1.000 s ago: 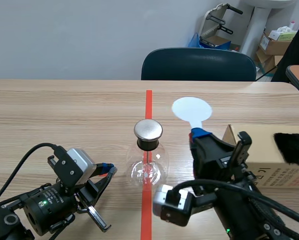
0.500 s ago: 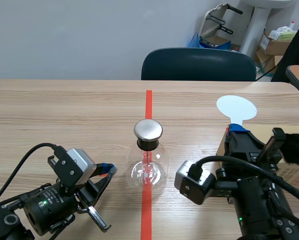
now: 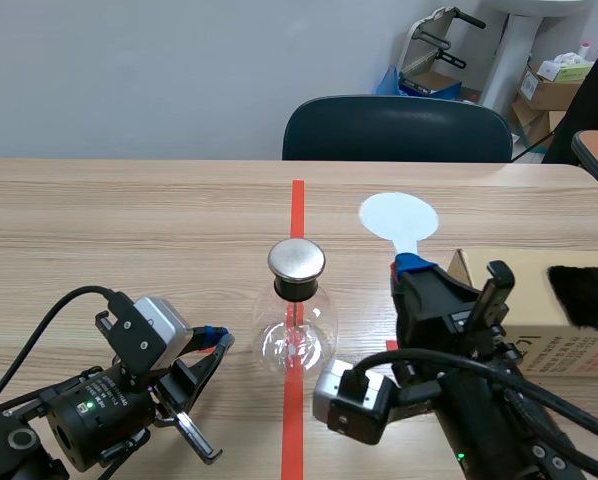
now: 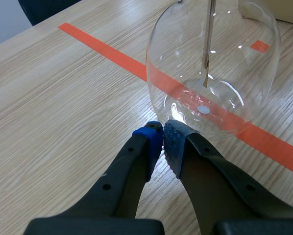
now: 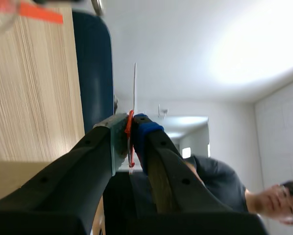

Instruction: Do the electroscope experiment

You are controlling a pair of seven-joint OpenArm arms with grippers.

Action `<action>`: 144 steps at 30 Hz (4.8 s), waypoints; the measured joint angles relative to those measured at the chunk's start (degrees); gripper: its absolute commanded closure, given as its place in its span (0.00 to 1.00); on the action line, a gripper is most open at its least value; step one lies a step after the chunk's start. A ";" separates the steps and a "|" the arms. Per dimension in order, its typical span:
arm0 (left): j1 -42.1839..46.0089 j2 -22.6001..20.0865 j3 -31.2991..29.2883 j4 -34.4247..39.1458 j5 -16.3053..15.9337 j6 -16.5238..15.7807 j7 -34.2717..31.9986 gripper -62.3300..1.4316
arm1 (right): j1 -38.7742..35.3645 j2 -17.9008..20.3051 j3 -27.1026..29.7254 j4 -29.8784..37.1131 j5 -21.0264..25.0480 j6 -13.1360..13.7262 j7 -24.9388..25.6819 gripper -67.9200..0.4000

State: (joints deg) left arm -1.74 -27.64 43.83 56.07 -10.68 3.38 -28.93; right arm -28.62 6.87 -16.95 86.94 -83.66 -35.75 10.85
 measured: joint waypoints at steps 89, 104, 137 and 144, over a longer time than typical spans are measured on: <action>0.00 0.00 0.00 0.00 0.00 0.00 0.00 0.89 | 0.00 0.28 0.00 0.00 0.00 0.00 -12.85 0.98; 0.00 0.00 0.00 0.00 0.00 0.00 0.00 0.89 | 0.00 0.28 0.00 0.00 0.00 0.00 -12.85 0.98; 4.48 -8.50 0.00 9.09 -0.31 -0.39 -3.02 0.89 | 0.00 0.26 0.00 0.00 0.00 -0.02 -12.87 0.98; 13.00 -16.02 0.00 22.10 -3.52 -0.17 -4.15 0.89 | -0.66 0.26 0.24 0.00 0.00 -5.97 -12.26 0.98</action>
State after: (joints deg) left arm 11.27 -43.66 43.83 78.17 -14.20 3.20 -33.08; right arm -29.28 7.14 -16.71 86.94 -83.66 -41.71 -1.41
